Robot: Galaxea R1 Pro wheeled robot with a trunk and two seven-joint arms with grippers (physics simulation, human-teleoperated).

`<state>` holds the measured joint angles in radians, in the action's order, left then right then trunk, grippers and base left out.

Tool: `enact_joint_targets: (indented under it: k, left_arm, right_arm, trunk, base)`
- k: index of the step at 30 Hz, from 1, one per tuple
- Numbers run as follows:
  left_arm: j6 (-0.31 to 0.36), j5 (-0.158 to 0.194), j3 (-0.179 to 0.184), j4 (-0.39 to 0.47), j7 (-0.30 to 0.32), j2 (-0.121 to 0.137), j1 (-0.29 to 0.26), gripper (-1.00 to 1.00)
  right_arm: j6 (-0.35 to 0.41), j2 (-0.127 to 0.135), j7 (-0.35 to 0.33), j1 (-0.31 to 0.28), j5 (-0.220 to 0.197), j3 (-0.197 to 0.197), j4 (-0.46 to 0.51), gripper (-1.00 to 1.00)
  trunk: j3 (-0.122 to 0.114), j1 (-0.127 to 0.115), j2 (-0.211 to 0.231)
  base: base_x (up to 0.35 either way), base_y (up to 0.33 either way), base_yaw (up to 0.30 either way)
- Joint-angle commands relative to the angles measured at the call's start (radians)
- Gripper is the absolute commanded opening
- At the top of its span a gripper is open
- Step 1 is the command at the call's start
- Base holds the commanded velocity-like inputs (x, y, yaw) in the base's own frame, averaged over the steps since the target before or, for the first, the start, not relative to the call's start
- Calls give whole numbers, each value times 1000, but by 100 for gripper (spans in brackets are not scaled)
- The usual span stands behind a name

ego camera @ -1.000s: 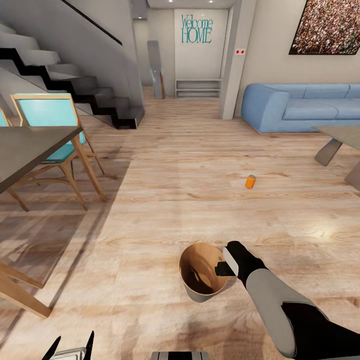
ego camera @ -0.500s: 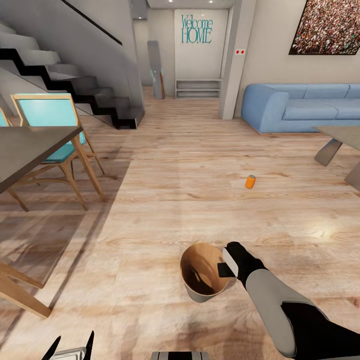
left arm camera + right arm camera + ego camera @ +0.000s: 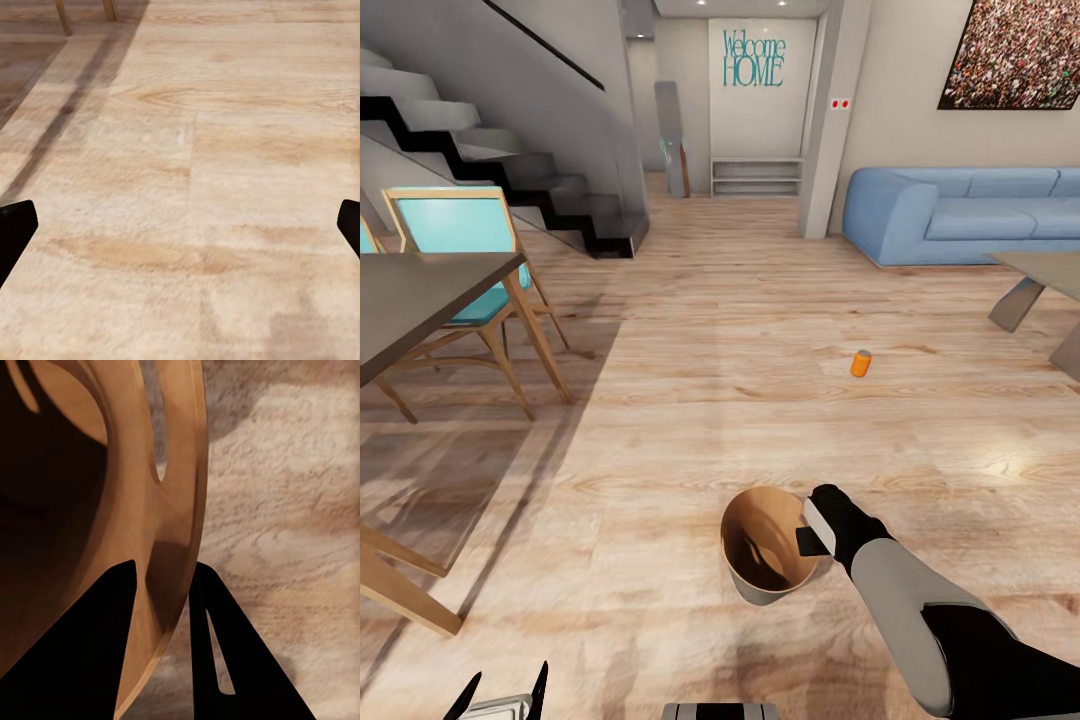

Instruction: Put the three can of soda from the living room inside the tash can in the kitchen.

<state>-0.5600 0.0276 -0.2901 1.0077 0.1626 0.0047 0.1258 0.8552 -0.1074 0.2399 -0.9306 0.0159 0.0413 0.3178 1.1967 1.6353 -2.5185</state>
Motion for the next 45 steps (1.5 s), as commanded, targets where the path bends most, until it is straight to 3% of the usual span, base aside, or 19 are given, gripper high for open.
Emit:
enact_joint_targets:
  k: [1,30,45]
  left_arm:
    - [0,0,0,0,0,0,0,100]
    - [0,0,0,2,0,0,0,100]
    - [3,-4,0,4,0,0,0,100]
  right_arm:
    - [-2,0,-1,1,-13,2,-2,-100]
    - [-3,4,-1,2,-11,2,2,-100]
    - [-4,8,-1,3,-11,3,7,-100]
  trunk:
    - [0,0,0]
    - [0,0,0]
    - [-58,-7,4]
  base:
    - [0,0,0]
    - [0,0,0]
    - [0,0,0]
